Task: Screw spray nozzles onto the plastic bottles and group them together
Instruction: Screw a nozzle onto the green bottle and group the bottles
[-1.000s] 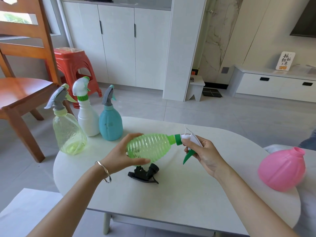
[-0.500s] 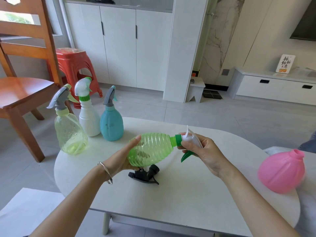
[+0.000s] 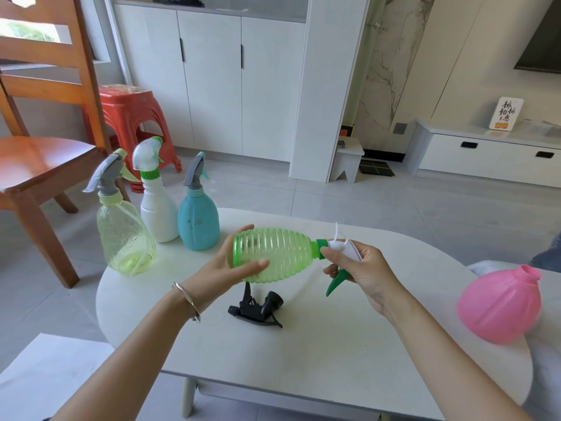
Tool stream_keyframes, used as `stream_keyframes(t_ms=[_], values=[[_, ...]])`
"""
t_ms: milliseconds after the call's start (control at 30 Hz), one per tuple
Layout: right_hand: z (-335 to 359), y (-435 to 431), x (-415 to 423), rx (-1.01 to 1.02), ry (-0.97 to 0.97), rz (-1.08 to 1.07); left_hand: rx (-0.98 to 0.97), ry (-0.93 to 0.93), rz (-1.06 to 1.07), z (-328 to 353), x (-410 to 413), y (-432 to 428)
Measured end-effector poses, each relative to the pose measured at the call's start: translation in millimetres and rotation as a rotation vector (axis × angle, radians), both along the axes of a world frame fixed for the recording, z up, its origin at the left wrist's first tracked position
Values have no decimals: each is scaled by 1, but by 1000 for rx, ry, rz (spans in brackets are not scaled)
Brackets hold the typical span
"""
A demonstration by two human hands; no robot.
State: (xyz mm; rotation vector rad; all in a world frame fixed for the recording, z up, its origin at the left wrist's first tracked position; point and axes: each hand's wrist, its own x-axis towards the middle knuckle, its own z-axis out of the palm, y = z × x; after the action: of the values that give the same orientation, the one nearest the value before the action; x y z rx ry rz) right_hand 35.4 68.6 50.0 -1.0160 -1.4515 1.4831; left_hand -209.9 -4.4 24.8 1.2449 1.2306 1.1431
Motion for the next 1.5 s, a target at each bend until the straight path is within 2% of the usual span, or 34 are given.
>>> stream_keyframes(t_ms=[133, 233, 367, 400, 533, 633, 700, 833, 967, 1067, 1167, 1233, 1400, 1500], values=[[-7, -3, -3, 11, -59, 15, -101, -139, -18, 4, 1, 0], [-9, -4, -4, -12, -56, 5, -109, 115, 50, 9, 4, 0], [-8, -2, -4, -41, -44, -18, -23, 331, 110, 3, -6, 0], [-8, -1, -4, -53, -37, -22, -13, 332, 113, 3, -8, -1], [-6, -1, -6, -88, -6, -18, -10, 88, 14, 0, -8, 0], [-8, -2, -8, -60, -24, 8, -151, -35, 0, 4, 2, -3], [-8, -3, -8, -37, -50, 25, -176, 33, 20, 9, 5, -5], [-6, -1, -8, -52, -31, -6, -55, 70, 71, 6, -3, 0], [-2, 2, -6, -53, 3, -19, -46, -99, -6, 4, -6, 0], [-3, 1, -7, -22, -36, 18, -121, -193, 11, 7, -5, 0], [-7, -3, -11, -29, -40, 29, -195, -154, 17, 10, -1, 1], [-7, -4, -13, -67, -8, 12, -163, -131, 25, 7, 1, 1], [-3, 0, -9, -141, 59, 18, -81, -335, -100, 5, -4, -4], [-4, -2, -10, -114, 14, 41, -160, -288, -146, 8, -13, -6]])
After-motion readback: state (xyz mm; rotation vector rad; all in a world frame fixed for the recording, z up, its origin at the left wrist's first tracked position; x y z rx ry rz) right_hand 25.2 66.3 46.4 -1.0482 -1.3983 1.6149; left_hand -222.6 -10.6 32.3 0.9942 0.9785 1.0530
